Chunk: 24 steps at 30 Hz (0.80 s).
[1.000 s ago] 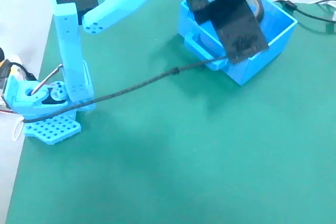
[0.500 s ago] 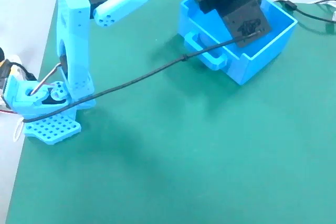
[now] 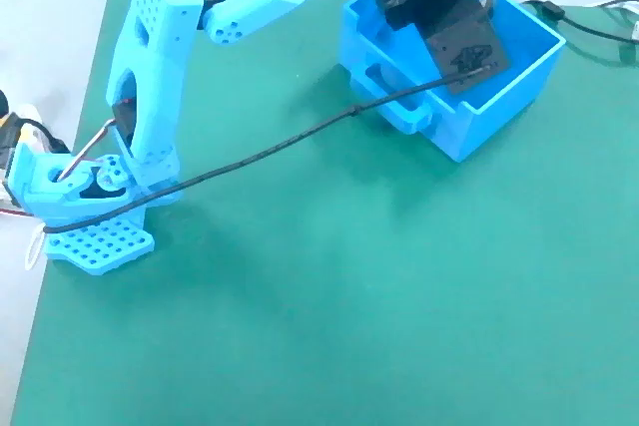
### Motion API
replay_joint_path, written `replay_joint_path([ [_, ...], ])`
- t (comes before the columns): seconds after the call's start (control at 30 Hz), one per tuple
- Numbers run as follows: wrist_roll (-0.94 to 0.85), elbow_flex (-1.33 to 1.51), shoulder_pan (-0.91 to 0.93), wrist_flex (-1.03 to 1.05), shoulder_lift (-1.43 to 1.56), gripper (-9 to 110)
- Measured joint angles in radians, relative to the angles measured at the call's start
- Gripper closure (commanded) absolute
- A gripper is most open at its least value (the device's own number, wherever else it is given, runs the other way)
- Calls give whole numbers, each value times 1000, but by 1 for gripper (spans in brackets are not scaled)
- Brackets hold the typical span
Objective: Put the tape in the box
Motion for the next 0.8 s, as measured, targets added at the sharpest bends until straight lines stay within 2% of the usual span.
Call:
replay_joint_path([
  [0.73, 18, -2, -14, -18, -32, 102],
  [0.77, 18, -2, -9, -18, -32, 101],
  [0.8, 18, -2, -8, -18, -32, 95],
])
